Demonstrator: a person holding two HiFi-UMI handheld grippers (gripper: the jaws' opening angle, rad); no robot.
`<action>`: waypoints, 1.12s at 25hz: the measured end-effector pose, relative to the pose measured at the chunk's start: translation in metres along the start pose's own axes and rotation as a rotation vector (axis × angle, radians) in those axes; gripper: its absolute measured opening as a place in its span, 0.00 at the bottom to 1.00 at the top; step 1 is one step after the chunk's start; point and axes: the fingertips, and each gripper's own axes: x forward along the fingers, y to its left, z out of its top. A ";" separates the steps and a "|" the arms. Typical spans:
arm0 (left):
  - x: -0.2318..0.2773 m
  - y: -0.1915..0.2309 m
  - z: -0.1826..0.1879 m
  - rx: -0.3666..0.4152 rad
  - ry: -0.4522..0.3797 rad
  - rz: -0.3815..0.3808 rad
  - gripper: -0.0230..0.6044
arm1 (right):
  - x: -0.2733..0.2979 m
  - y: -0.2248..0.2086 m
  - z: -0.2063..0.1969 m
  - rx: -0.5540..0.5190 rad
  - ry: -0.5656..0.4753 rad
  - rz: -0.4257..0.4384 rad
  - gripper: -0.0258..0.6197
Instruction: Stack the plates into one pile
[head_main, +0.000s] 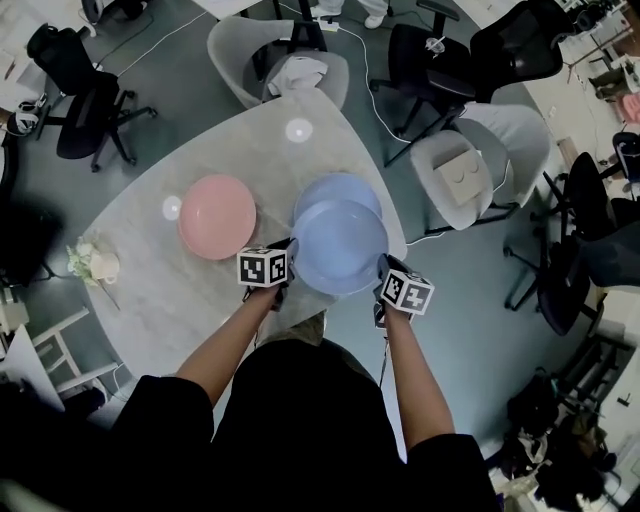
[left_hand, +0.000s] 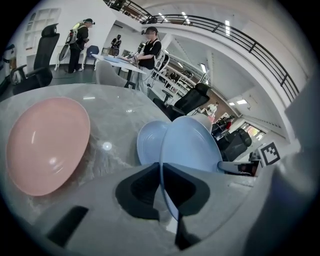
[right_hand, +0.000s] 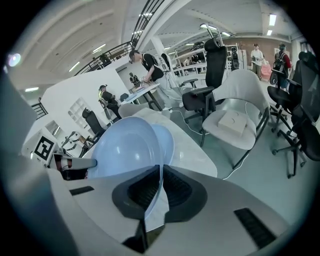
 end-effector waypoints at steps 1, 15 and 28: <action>0.006 0.003 0.004 -0.004 0.004 0.002 0.09 | 0.007 -0.002 0.004 -0.004 0.006 -0.002 0.08; 0.061 0.034 0.039 -0.070 0.038 0.031 0.09 | 0.073 -0.021 0.043 -0.058 0.073 -0.049 0.08; 0.073 0.044 0.039 -0.070 0.048 0.017 0.09 | 0.094 -0.023 0.040 -0.071 0.118 -0.064 0.08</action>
